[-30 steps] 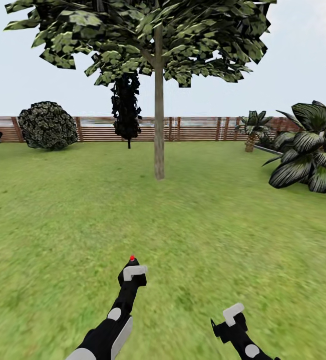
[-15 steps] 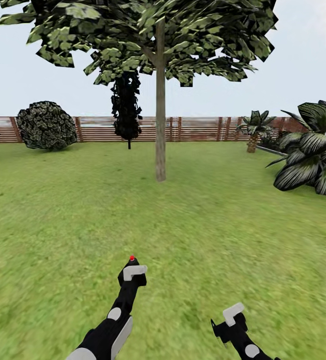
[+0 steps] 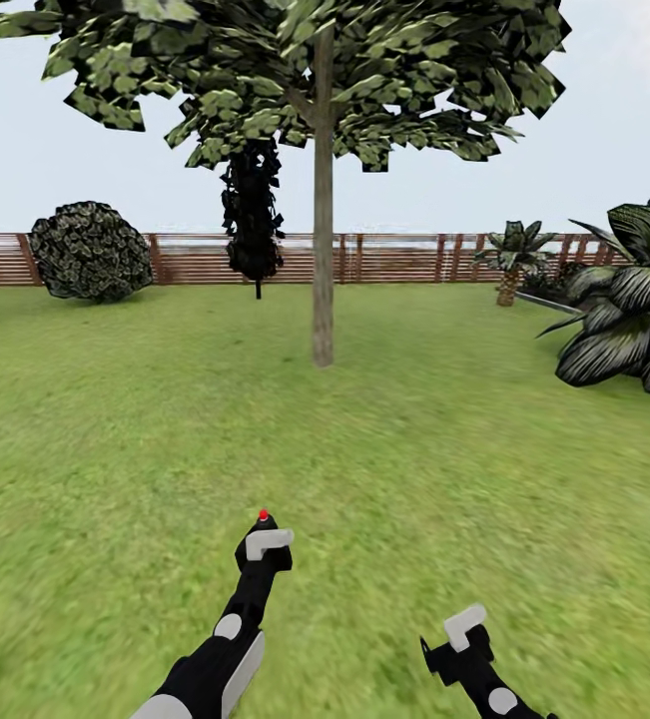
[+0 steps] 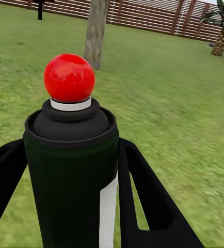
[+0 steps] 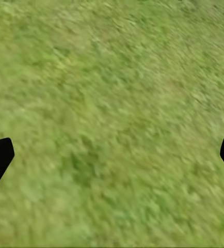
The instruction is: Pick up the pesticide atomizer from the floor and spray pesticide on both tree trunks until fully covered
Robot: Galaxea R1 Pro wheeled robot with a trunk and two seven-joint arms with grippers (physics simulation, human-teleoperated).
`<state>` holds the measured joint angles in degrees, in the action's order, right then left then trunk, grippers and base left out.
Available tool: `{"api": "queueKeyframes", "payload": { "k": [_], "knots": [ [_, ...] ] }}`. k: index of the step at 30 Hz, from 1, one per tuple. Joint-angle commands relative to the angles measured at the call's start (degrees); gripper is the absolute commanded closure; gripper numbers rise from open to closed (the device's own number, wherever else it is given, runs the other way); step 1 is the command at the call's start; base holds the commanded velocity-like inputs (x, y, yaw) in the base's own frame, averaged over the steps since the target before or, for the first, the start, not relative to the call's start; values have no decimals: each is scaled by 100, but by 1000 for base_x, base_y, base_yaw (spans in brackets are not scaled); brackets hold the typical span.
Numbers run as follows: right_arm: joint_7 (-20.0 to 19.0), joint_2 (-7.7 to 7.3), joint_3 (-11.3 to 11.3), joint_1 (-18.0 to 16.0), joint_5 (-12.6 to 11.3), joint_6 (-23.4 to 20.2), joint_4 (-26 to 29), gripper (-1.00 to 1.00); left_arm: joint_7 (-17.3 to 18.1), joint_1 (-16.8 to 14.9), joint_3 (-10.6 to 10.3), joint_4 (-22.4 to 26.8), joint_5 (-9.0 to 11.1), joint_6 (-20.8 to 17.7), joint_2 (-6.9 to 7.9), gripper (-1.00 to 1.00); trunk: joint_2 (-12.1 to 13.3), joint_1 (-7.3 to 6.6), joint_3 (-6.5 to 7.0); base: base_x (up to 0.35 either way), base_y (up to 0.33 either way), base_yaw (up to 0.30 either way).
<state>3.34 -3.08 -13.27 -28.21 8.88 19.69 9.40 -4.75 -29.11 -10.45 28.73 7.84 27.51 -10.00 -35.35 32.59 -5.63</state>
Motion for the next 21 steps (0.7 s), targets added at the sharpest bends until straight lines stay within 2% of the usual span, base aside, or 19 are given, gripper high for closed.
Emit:
{"api": "queueKeyframes", "payload": {
  "k": [1, 21],
  "knots": [
    [0, 0, 0, 0, 0, 0, 0, -100, 0, -1, -1, 1, -2, 0, 0, 100, 0, 0, 0, 342, 99, 0],
    [0, 0, 0, 0, 0, 0, 0, -100, 0, -1, -6, -8, -2, 0, 0, 100, 0, 0, 0, 345, 19, 0]
  ]
}}
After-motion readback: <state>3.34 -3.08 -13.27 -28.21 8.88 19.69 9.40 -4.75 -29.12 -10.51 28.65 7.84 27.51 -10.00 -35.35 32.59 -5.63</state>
